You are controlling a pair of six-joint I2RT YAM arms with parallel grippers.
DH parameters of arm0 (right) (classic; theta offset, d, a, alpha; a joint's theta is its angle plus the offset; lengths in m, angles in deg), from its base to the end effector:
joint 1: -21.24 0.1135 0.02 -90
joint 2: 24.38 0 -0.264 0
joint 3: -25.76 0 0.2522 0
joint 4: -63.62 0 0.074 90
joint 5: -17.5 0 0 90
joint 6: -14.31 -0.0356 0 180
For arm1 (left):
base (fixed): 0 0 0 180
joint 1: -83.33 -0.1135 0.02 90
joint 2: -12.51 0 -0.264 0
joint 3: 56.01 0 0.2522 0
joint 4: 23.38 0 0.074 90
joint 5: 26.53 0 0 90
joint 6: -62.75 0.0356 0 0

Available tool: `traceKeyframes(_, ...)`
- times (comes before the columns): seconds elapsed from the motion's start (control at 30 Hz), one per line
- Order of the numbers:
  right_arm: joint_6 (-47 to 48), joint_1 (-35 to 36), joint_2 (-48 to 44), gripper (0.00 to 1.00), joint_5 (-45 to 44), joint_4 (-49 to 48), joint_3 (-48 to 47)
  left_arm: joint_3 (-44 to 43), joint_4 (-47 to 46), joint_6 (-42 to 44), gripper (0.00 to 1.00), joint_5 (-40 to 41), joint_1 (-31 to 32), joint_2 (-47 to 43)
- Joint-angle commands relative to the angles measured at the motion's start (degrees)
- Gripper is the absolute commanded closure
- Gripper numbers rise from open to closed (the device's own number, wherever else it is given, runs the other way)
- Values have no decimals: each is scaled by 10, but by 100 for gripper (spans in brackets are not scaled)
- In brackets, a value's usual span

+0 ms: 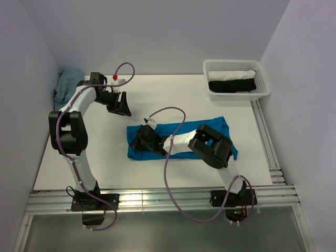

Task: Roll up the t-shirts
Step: Roll the tshirt

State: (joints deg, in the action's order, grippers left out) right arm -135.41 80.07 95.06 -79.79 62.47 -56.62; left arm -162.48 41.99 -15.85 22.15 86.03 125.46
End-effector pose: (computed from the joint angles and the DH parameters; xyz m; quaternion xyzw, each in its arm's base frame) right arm 0.2314 0.3738 0.1273 0.0358 0.8886 0.3611 0.2805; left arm 0.4034 -0.0426 0.2324 0.1686 0.9102 -0.3362 0.1736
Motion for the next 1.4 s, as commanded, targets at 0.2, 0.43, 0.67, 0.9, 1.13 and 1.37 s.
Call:
traceKeyframes(0.2,-210,-41,19,100,83,-469,187,95,13,76,35,-64,-25,-48)
traceKeyframes(0.43,-279,-49,69,100,90,-563,207,166,-27,98,34,-119,-25,-27)
traceKeyframes(0.67,-284,-49,71,100,90,-569,212,201,-117,39,32,-76,-4,-22)
traceKeyframes(0.9,-281,-50,74,100,97,-563,212,204,-192,-47,33,-10,21,-20)
traceKeyframes(1.13,-249,-50,48,100,96,-501,213,165,-161,-52,89,105,63,-33)
traceKeyframes(1.37,-168,-45,-18,76,74,-334,195,134,-115,-22,100,229,105,-40)
